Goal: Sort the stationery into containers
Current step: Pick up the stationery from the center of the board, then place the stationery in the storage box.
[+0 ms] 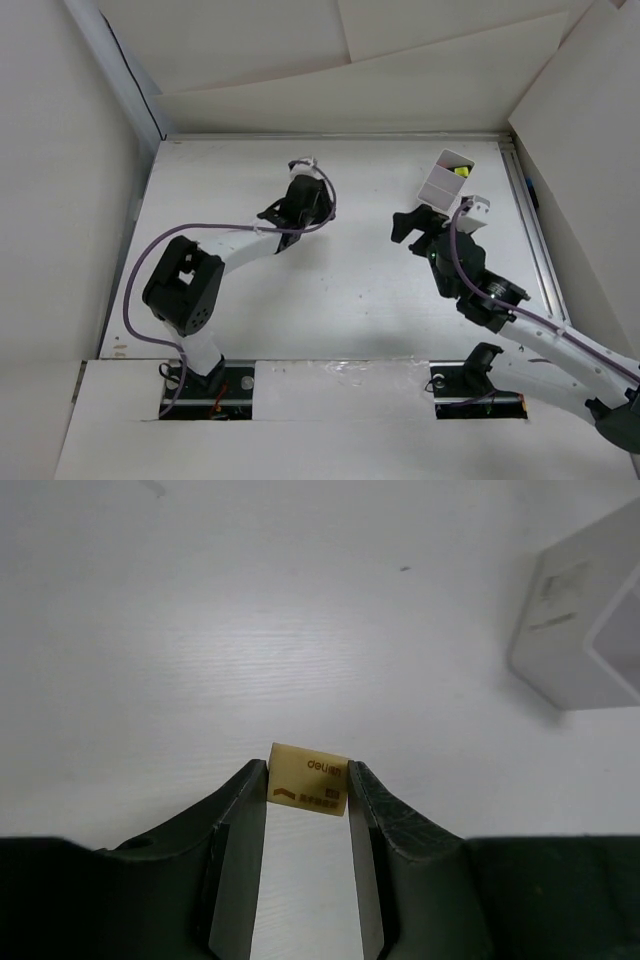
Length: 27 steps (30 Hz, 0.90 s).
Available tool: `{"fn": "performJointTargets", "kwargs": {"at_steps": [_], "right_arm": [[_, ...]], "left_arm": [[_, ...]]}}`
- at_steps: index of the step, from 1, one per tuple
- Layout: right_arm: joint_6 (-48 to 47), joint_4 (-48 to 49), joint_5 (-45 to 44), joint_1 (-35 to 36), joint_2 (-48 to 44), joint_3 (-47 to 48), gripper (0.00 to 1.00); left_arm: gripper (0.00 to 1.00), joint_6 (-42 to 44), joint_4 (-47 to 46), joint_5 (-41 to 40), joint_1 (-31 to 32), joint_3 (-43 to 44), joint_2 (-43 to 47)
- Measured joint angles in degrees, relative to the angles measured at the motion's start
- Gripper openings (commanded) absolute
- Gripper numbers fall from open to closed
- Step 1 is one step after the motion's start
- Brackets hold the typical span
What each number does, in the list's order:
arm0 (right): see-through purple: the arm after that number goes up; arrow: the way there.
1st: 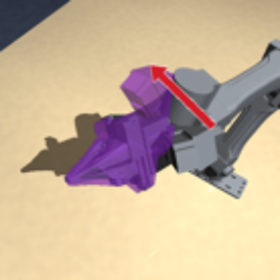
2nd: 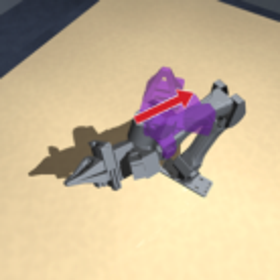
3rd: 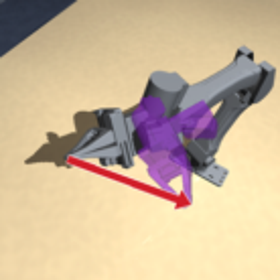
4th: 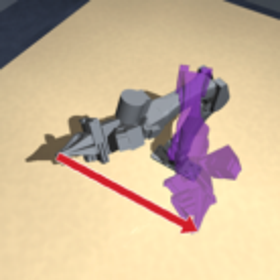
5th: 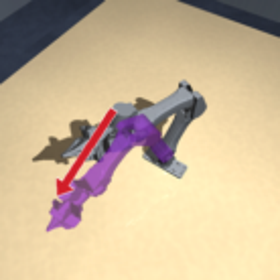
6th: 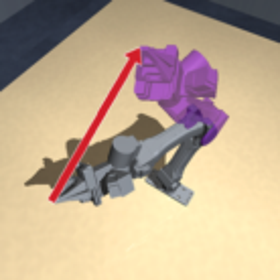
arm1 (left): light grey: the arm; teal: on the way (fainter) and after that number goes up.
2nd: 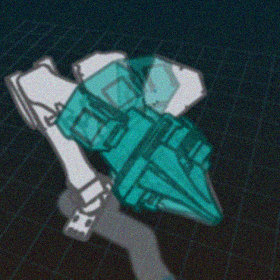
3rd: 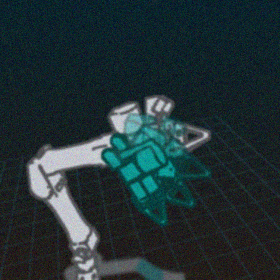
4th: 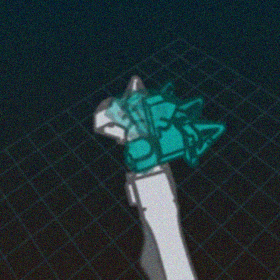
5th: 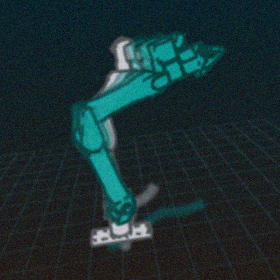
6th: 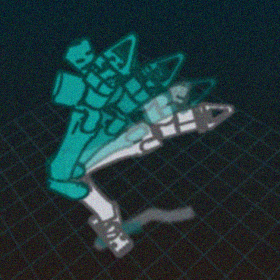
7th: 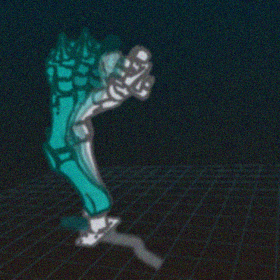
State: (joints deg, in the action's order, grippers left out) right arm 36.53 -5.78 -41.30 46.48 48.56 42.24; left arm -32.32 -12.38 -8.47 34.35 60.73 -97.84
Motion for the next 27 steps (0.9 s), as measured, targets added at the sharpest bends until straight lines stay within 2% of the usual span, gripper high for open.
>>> {"fn": "performJointTargets", "kwargs": {"at_steps": [5, 10, 19, 27], "right_arm": [[1.3, -0.1, -3.3, -0.3, -3.1, -1.4, 1.0], [2.3, -0.2, -5.4, -0.4, -7.7, -3.1, 1.0], [2.9, -0.1, -7.4, -0.4, -16.3, -4.8, 1.0], [2.9, -0.1, -6.5, -0.7, -15.7, -4.9, 1.0]], "left_arm": [[0.05, 0.5, -2.1, 2.2, 5.4, 11.4, -4.0], [0.06, 1.5, -2.6, 4.5, 8.4, 24.0, -12.9], [0.15, 1.3, -2.0, 11.3, 9.4, 39.8, -27.6], [0.19, 0.5, -1.7, 15.6, 11.1, 53.3, -36.6]]}}
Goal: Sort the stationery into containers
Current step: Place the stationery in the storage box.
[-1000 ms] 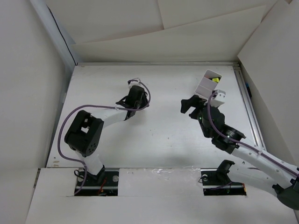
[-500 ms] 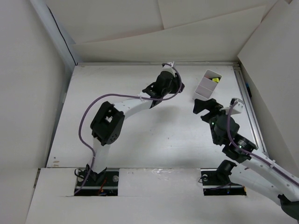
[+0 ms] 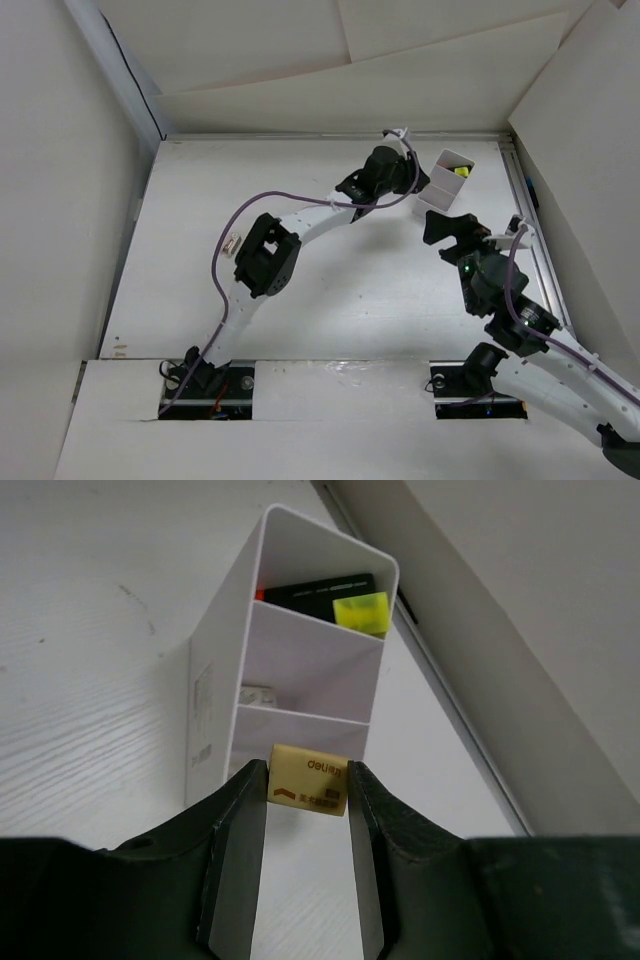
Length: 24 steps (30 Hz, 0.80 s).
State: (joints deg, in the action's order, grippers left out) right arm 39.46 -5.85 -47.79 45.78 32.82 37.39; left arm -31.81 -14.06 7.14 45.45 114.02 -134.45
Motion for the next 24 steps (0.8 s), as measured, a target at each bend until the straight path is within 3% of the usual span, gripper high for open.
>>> {"fn": "performJointTargets", "kwargs": {"at_steps": [8, 24], "right_arm": [[0.0, 0.0, 0.8, -0.4, -0.2, 0.0, 1.0], [-0.1, 0.1, 2.8, -0.9, -0.9, 0.0, 1.0]], "left_arm": [[0.23, 0.0, 0.6, 1.7, 2.7, 11.0, -7.2], [0.48, -0.7, 1.1, 2.3, 2.5, 12.5, -11.0]]}}
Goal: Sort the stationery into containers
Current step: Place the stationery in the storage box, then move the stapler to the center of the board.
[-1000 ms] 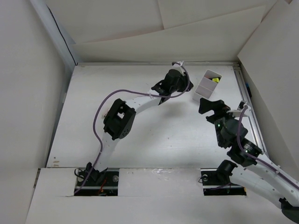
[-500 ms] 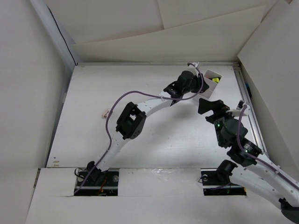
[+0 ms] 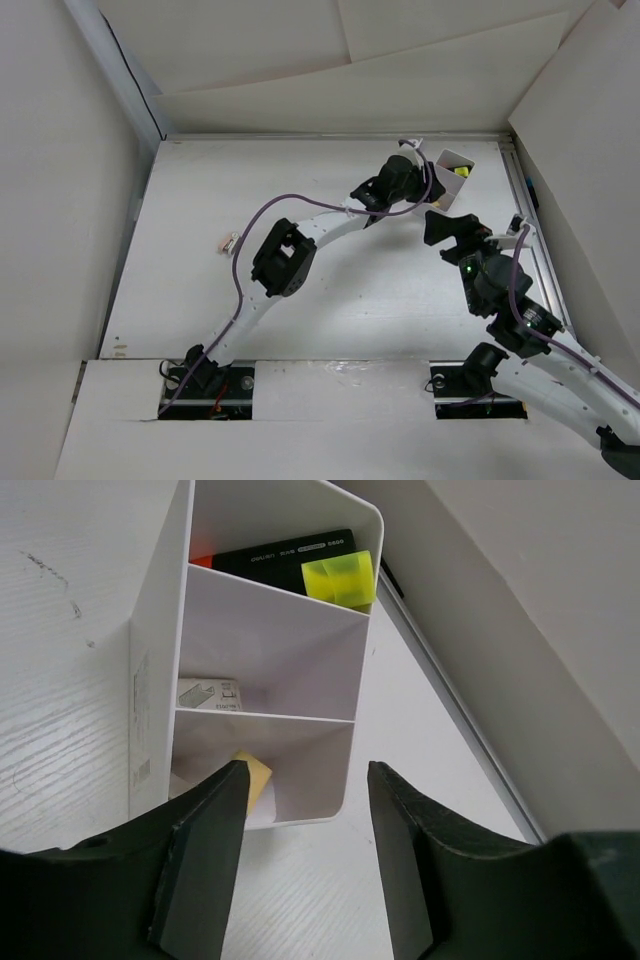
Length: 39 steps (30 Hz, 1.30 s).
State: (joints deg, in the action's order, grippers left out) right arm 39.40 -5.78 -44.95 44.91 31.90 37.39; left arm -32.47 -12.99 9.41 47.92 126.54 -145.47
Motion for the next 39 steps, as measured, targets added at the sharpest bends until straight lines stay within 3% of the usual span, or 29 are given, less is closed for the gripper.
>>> {"fn": "performJointTargets", "kwargs": {"at_steps": [3, 9, 12, 17, 21, 25, 26, 29, 31, 34, 39], "right_arm": [[0.0, 0.0, 0.4, 0.0, 0.0, 0.0, 1.0], [-0.2, 0.0, 0.7, 0.0, 0.0, 0.0, 0.98], [-0.6, 0.1, 0.8, 0.0, 0.0, 0.0, 0.88], [-1.1, 0.2, 1.9, 0.0, -0.1, 0.0, 0.42], [-1.1, 0.3, 3.0, -0.3, -0.2, 0.0, 0.33], [-1.1, 0.4, 4.4, -0.4, 0.8, 0.0, 0.36], [-1.1, 0.5, 4.8, -0.4, 1.3, 0.0, 0.47], [-1.7, 1.0, 6.7, -0.4, 3.4, 0.0, 0.61], [-2.0, 1.3, 7.7, -0.6, 4.9, 0.0, 0.72], [-2.6, 1.4, 9.1, -0.6, 7.2, 0.0, 0.78], [-2.8, 1.4, 10.9, -0.6, 8.1, 0.0, 0.86]], "left_arm": [[0.52, -0.4, -0.1, 0.1, 0.0, 0.1, 0.0], [0.48, -0.5, -1.7, 0.0, 0.0, -0.9, 0.5], [0.45, 0.7, -2.2, -1.2, 0.0, -7.8, 4.3], [0.43, 2.1, -5.2, -3.9, -1.2, -30.0, 19.7], [0.43, 0.6, -8.7, -5.6, -7.8, -49.8, 38.1], [0.44, -2.3, -10.4, -11.9, -18.3, -66.2, 55.5], [0.46, -3.4, -9.4, -15.3, -20.8, -70.9, 60.6], [0.56, -5.2, -5.0, -23.1, -21.5, -76.3, 67.5], [0.62, -6.6, -0.5, -28.3, -21.2, -78.3, 70.6], [0.75, -8.0, 6.4, -34.9, -21.0, -79.9, 72.8], [0.82, -9.7, 14.3, -40.8, -21.2, -81.9, 72.9]]}}
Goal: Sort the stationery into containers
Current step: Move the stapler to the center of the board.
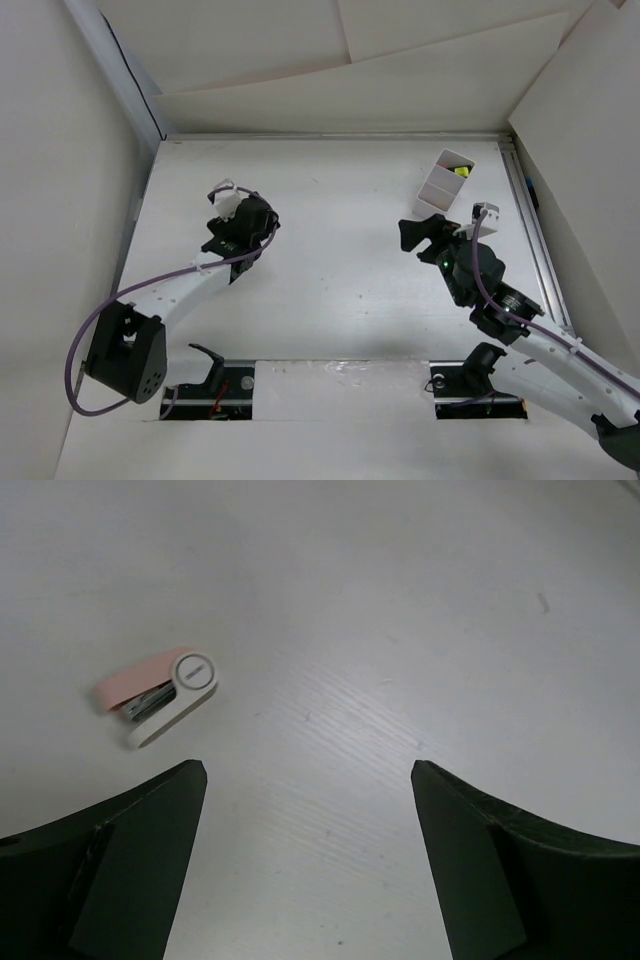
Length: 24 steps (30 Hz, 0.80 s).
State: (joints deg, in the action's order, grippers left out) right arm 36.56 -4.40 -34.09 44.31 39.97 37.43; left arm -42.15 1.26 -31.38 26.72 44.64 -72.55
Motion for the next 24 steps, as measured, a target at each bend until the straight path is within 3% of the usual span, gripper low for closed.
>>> {"fn": "performJointTargets", "kwargs": {"at_steps": [5, 16, 24], "right_arm": [[-0.5, 0.1, 0.8, 0.0, -0.3, 0.0, 0.89], [-0.7, 0.1, 1.7, 0.0, -0.3, 0.1, 0.9], [-0.8, 0.1, 2.3, 0.0, 0.3, 0.3, 0.9]], "left_arm": [[0.83, -1.7, 4.6, -2.8, -0.5, -0.7, -2.3], [0.85, -2.8, 3.8, -1.6, -5.9, -4.2, -5.4], [0.85, -1.4, -1.2, 4.2, -14.7, -5.3, -10.6]]}}
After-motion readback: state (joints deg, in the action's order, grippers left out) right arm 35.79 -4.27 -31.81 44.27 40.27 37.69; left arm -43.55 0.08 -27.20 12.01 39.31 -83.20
